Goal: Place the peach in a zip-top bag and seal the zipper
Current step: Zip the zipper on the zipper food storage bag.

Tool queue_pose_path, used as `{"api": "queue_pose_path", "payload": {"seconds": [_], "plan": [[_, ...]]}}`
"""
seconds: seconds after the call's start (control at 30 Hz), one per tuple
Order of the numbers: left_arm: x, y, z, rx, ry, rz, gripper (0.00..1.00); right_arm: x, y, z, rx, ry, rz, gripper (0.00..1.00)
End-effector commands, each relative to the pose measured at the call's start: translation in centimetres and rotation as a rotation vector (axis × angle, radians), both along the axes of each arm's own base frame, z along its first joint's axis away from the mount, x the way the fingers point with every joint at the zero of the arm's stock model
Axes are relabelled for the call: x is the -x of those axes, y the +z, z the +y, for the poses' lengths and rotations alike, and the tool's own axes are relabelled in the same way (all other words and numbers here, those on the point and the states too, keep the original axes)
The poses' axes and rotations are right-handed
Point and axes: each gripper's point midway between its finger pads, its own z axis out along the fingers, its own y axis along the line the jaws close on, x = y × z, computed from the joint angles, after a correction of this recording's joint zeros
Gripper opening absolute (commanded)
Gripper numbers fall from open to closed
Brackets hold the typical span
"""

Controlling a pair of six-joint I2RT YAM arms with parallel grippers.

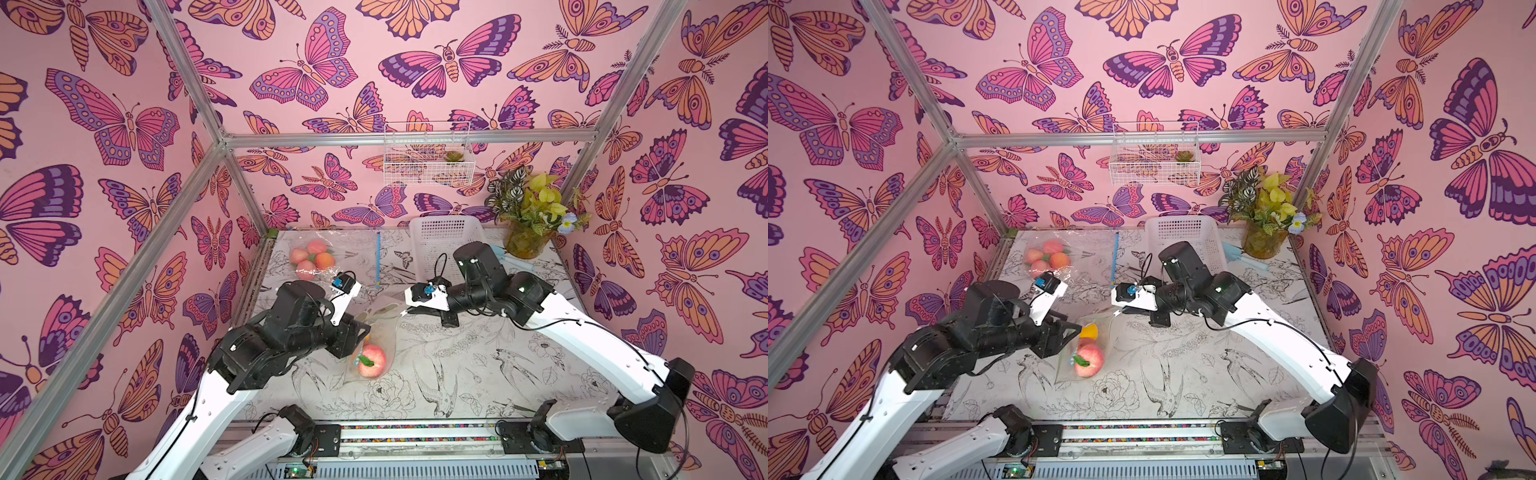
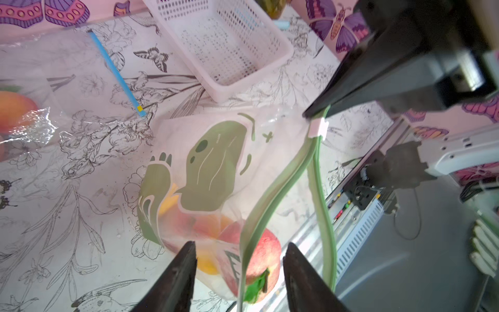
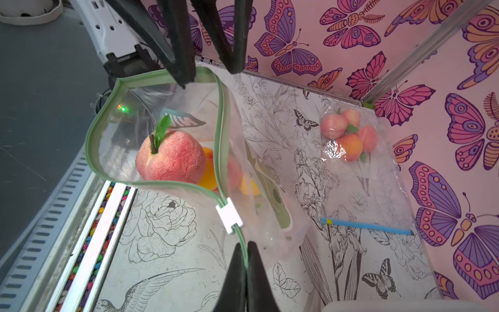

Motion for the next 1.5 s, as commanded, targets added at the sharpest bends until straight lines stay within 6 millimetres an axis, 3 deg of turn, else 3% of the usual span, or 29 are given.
{"api": "queue_pose_path", "payload": {"seconds": [0.0, 0.17, 0.57, 0.7, 1.03, 1.47], "plan": [[-0.8, 2.6, -0.2, -0.004, -0.029, -0.108, 0.61, 0.5, 2.0, 0.2, -0.094, -0.107, 0.050, 0.00], [-1.2, 3.9, -2.3, 0.001, -0.144, -0.123, 0.62, 1.0, 1.2, 0.3, -0.114, -0.195, 0.140, 0.00], [-0.9, 3.3, -7.1, 0.028, -0.400, -0.090, 0.56, 1.2, 1.4, 0.6, -0.164, -0.219, 0.193, 0.00], [-1.0, 2.7, -7.7, 0.004, -0.437, -0.106, 0.55, 1.5, 1.4, 0.8, -0.152, -0.184, 0.175, 0.00], [-1.4, 1.9, -8.9, -0.019, -0.489, -0.133, 0.41, 1.4, 1.2, 1.1, -0.091, -0.113, 0.089, 0.00], [-1.3, -0.4, -9.1, -0.056, -0.498, -0.101, 0.37, 1.6, 2.2, 1.2, -0.122, -0.099, 0.073, 0.00]]}}
